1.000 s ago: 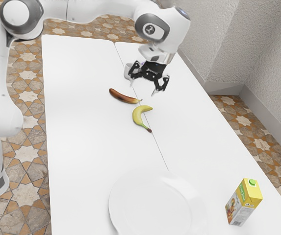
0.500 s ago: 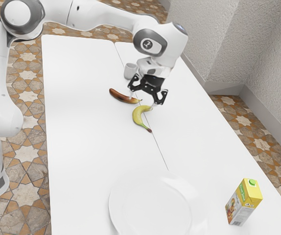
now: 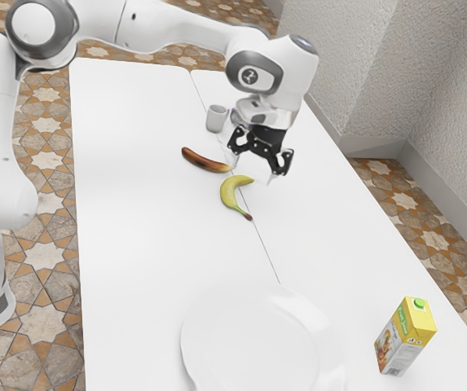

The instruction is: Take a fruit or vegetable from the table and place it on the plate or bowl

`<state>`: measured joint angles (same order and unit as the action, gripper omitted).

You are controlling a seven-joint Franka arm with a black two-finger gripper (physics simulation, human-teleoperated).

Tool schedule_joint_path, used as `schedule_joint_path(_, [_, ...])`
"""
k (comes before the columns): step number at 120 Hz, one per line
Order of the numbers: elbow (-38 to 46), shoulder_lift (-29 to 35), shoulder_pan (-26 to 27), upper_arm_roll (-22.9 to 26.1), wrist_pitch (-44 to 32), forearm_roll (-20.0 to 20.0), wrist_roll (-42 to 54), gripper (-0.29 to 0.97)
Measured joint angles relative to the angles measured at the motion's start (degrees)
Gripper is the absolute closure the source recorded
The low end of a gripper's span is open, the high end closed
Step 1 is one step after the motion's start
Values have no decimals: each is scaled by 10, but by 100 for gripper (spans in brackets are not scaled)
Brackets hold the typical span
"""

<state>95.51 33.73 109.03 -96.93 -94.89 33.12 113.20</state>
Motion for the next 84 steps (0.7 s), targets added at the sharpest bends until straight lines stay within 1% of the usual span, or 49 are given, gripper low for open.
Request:
schedule_joint_path(8, [0, 0, 1, -2, -18, -9, 4, 0])
schedule_joint_path(20, [0, 1, 17, -30, -36, -16, 10, 0])
schedule_joint_path(28, [0, 1, 19, -38, -43, -18, 13, 0])
schedule_joint_path(34, [0, -1, 9, -38, -42, -19, 16, 0])
schedule_joint_path(47, [1, -2, -50, -8, -25, -21, 21, 0])
schedule_joint_path(55, [3, -1, -68, -1, -15, -21, 24, 0])
schedule_joint_path(60, [6, 0, -71, -3, -10, -21, 25, 0])
schedule_joint_path(73, [13, 1, -58, -33, -1, -22, 29, 0])
schedule_joint_path(84, [26, 0, -52, -38, 4, -26, 30, 0])
